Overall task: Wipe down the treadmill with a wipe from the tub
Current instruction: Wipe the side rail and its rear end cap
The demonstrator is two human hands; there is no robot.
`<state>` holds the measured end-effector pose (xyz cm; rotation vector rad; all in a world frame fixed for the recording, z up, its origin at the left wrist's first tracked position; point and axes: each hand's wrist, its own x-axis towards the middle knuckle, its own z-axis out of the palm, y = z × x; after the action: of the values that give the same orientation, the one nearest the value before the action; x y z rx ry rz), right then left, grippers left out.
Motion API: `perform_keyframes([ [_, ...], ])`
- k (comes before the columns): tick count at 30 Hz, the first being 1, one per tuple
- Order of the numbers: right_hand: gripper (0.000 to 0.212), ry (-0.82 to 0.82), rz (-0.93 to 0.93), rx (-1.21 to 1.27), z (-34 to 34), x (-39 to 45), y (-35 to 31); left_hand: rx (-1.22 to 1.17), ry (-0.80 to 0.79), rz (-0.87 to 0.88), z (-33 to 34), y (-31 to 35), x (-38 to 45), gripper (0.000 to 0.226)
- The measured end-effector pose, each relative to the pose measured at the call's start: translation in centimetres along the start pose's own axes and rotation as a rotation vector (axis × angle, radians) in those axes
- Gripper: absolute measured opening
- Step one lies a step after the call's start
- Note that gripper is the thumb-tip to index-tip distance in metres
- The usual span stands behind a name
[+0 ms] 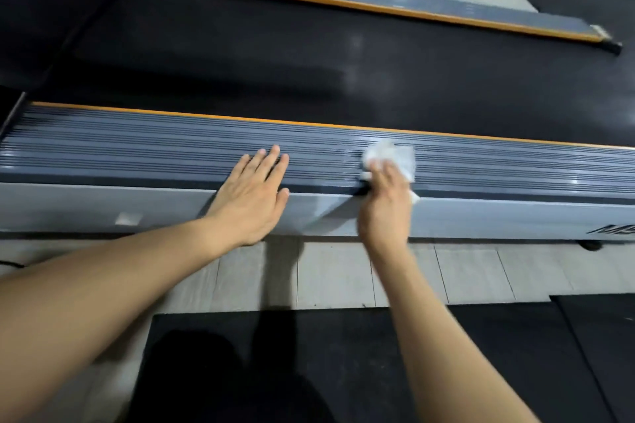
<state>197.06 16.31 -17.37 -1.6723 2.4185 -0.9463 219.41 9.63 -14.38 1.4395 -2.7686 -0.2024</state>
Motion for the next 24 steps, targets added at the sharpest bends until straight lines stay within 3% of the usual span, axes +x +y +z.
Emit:
perform_keyframes([
  [3, 0.052, -0.105, -0.243, 0.111, 3.9, -1.0, -5.8, 0.035, 0.005, -0.085, 0.7, 1.7, 0.7, 0.065],
  [6, 0.051, -0.182, -0.367, 0.121, 3.4, -0.4, -5.9, 0.089, -0.021, -0.113, 1.0, 1.8, 0.8, 0.068],
  [8, 0.054, -0.186, -0.290, 0.068, 1.9, 1.3, -1.9, 0.067, -0.070, -0.123, 0.8, 1.8, 0.9, 0.070],
  [12, 0.055, -0.053, 0.032, -0.122, -2.7, 7.0, 7.9, 0.070, -0.202, -0.138, 0.0, 1.9, 1.1, 0.069],
  [14, 0.046, -0.065, 0.133, -0.189, -4.0, 8.8, 8.3, 0.077, -0.250, -0.145, -0.4, 1.9, 1.2, 0.070],
  [16, 0.044, -0.097, 0.091, -0.125, -2.8, 9.6, 5.1, 0.077, -0.293, -0.151, -0.7, 2.0, 1.4, 0.071],
  [20, 0.043, -0.304, -0.267, -0.001, 2.9, 8.3, -3.6, 0.108, -0.326, -0.182, -1.0, 2.1, 1.8, 0.072],
  [22, 0.042, -0.342, -0.343, -0.001, 3.3, 8.3, -3.6, 0.110, -0.332, -0.190, -1.1, 2.4, 1.8, 0.072],
  [24, 0.044, -0.273, -0.271, 0.020, 1.6, 8.9, -0.4, 0.106, -0.333, -0.194, -1.1, 2.5, 1.7, 0.070],
])
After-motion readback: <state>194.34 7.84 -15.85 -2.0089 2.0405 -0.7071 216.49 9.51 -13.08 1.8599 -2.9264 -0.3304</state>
